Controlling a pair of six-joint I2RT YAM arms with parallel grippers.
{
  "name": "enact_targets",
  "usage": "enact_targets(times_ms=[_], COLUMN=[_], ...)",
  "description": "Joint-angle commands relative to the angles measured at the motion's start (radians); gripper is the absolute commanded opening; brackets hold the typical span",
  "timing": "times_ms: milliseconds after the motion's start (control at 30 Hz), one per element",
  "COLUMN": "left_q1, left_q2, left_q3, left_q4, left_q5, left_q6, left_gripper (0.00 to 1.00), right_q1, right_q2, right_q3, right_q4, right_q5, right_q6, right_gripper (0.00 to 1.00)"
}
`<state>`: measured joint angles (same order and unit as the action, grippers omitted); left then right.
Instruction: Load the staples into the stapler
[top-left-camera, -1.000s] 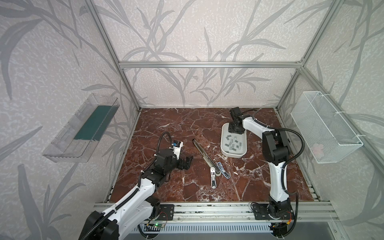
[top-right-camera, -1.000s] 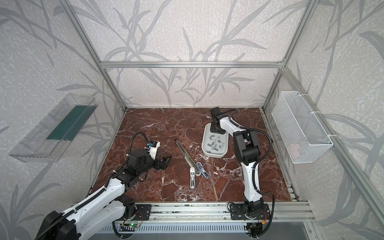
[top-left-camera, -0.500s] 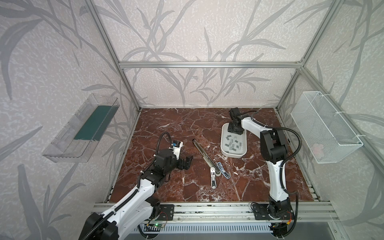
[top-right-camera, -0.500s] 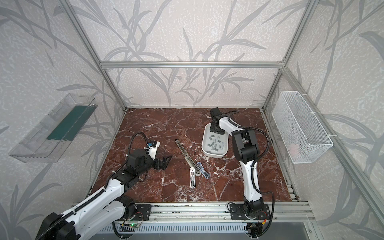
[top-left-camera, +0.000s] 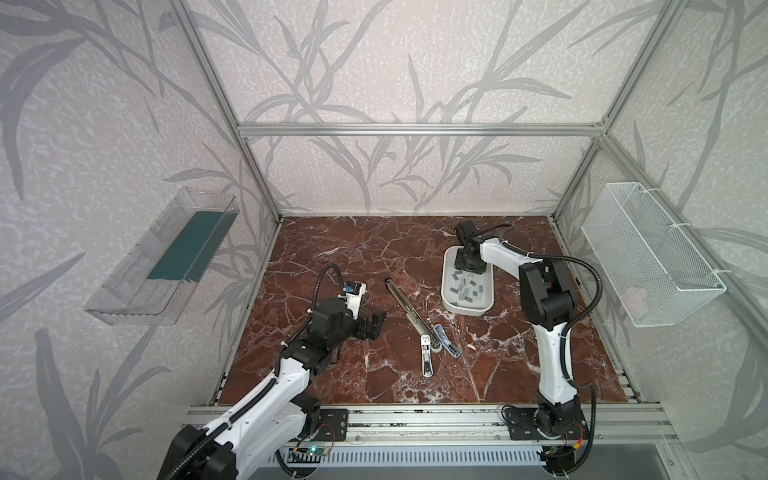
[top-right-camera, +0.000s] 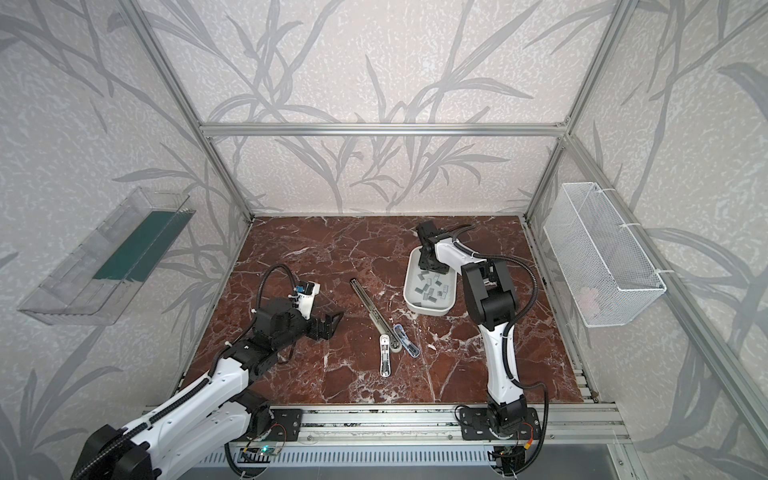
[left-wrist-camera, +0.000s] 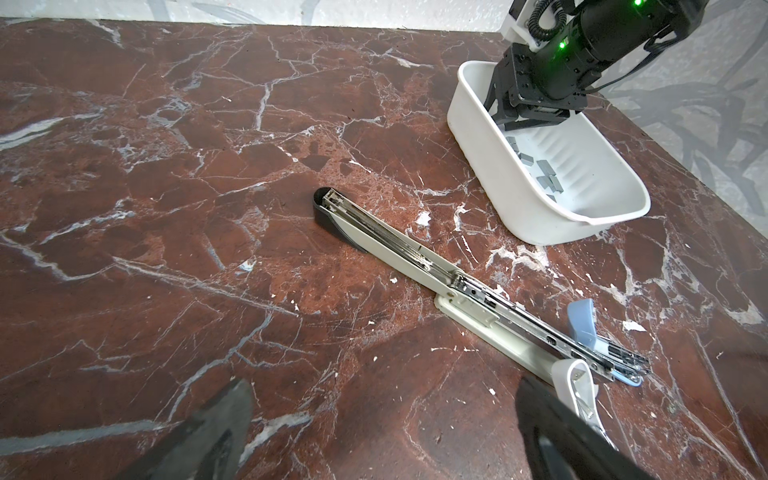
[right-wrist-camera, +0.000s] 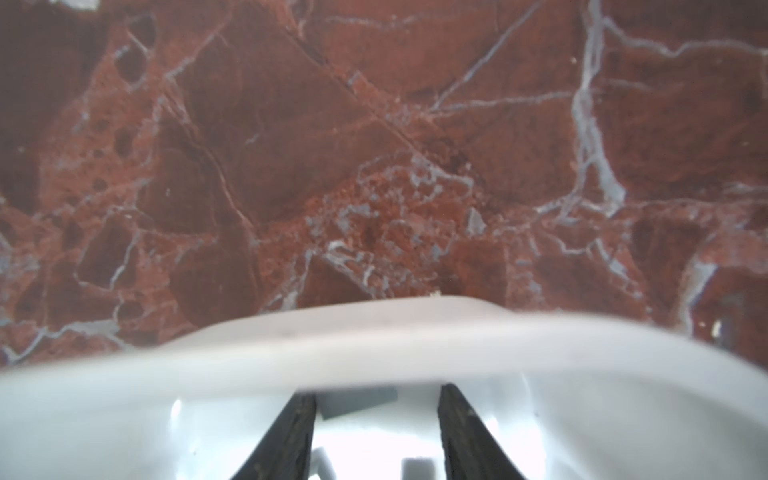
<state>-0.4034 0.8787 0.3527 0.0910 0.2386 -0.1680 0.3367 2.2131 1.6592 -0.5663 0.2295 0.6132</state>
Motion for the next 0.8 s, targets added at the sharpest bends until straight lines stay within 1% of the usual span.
enact_targets(times_ms=[0,133,333,433,600,667,767], left_q1=[0.006,0.006,0.006,0.006,0.006,0.007,0.006], left_q2=[0.004,0.005,0.006,0.006,0.006,0.006,0.008], left_q3=[-0.006,-0.006,-0.005,-0.006,-0.005,-0.006,-0.006], left_q4=[0.018,0.019,0.018,0.019,0.017,0.017,0.019], left_q5=[0.015,0.017,0.018,0.018,0.018,0.017,0.015], left_q6=[0.015,0.014,0.015,0.015,0.013,0.014,0.014], left_gripper=[0.99,0.99,0.99,0.99,0.99,0.99,0.99], right_q1=[0.001,0.001,0.000,0.000,-0.013,-0.019,-0.022], right_q2=[-0.038,-0.052,-0.062,-0.059,-0.024,-0.017,-0.015], right_q3=[-0.039,-0.053,-0.071,-0.066,-0.014,-0.004,-0.001], right_q4=[-0.038,-0.041,-0.037,-0.021,-0.034,-0.031,-0.006], right_q5=[0.017,0.020,0.024,0.009,0.011,0.021,0.014], right_q6=[0.006,0.007,0.012,0.008,0.005,-0.001,-0.020], right_gripper=[0.47,0.43,0.32,0.30,0.30,0.36,0.42])
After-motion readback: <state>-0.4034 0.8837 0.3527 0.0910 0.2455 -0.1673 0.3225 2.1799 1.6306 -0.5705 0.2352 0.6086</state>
